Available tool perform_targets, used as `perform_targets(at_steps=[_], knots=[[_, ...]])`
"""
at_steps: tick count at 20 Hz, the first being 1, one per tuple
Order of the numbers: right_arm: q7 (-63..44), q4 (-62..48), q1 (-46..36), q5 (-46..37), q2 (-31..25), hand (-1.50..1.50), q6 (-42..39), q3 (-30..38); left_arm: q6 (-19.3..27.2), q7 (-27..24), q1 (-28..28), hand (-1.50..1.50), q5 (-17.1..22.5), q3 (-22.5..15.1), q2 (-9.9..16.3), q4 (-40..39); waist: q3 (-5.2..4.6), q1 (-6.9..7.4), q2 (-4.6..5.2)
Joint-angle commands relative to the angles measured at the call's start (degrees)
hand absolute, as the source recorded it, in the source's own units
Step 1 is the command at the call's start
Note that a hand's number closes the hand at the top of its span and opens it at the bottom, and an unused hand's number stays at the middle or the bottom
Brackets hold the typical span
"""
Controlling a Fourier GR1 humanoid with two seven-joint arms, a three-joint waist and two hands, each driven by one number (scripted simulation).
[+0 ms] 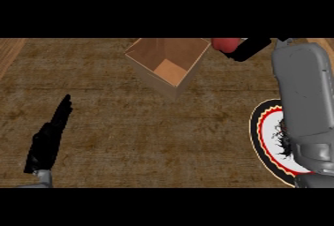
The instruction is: Pick the bell pepper from the plate and place it in the cardboard box
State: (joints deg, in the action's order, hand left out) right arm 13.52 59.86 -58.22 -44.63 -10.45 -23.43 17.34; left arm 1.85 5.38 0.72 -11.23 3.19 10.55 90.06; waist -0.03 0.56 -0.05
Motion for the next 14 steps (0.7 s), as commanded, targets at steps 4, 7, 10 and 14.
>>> perform_targets(at_steps=[4,7,10,14], knots=[[-7.3,-7.4,-8.3,-2.5,4.8,1.50,5.0,-3.8,2.6,0.5,-0.3,0.00,-3.1,-2.6,-3.0,-0.3,0.02,0.48,0.18],[-8.6,-14.4,-11.4,-4.3,7.8,1.50,9.2,-4.9,-1.3,0.3,-2.1,0.00,0.1,0.4,0.6,0.0,0.01,1.00,0.38],[-7.0,-21.7,-12.6,-5.6,8.5,1.50,11.8,-5.4,0.8,-1.0,-4.2,0.00,-1.5,0.1,-0.9,-4.5,-0.01,1.22,0.71],[-8.2,-28.1,-15.5,-6.8,10.3,1.50,15.2,-6.0,0.6,-0.4,-1.4,0.00,-2.1,-1.6,-1.9,-1.1,0.01,1.59,0.64]])
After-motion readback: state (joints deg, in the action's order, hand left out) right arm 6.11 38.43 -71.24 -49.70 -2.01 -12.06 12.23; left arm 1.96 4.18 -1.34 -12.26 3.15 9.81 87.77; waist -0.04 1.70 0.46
